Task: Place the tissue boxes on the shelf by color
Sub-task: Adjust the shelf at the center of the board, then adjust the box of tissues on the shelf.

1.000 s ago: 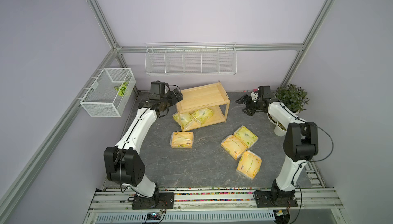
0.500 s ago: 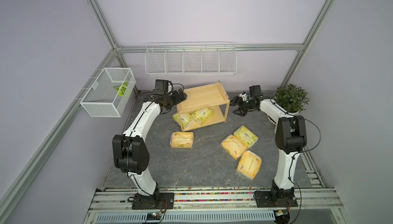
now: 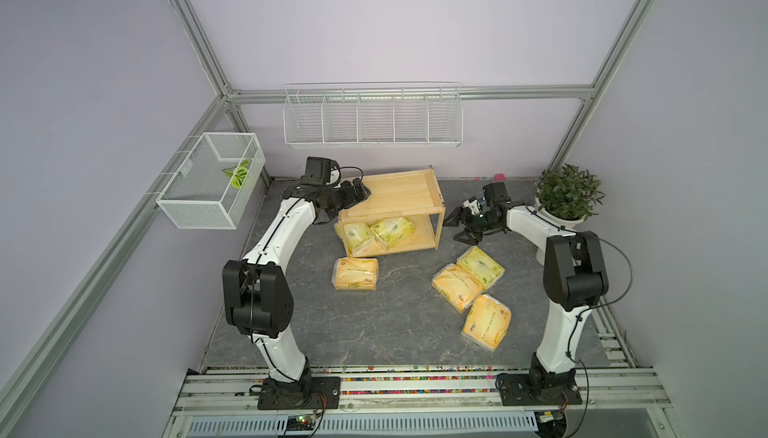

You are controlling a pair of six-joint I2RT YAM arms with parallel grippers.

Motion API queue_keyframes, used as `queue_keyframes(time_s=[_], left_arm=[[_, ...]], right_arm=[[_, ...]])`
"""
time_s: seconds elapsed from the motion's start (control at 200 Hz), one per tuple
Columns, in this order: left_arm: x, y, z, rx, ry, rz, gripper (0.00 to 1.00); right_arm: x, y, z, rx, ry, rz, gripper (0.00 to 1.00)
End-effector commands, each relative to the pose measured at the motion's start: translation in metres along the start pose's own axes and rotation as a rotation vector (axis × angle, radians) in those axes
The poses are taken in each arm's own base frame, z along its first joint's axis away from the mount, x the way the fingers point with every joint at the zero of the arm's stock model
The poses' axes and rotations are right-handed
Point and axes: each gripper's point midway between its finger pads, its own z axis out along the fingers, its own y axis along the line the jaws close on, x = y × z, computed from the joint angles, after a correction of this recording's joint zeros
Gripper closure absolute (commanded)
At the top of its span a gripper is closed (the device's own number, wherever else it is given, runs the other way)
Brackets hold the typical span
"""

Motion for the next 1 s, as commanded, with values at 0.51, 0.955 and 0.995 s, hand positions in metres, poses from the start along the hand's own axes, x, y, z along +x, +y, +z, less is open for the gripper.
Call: queue_keyframes(time_s=[0.51,0.955,0.995], left_arm=[[-0.038,-0.023,-0.079,-0.068,-0.275,0.076,0.0],[0.039,0.062,-0.152,-0.261,-0.453,-0.226,0.0],[0.05,0.074,-0.152,-0.279,-0.448,-0.275,0.0]], right_arm=[[0.02,0.002,-0.074,0.057,-0.32,-0.036,0.16],[0.105,0.072,-0.076,-0.077,-0.37,-0.26,0.15],[0.113,0.079,-0.069,-0.093,-0.381,-0.278,0.15]])
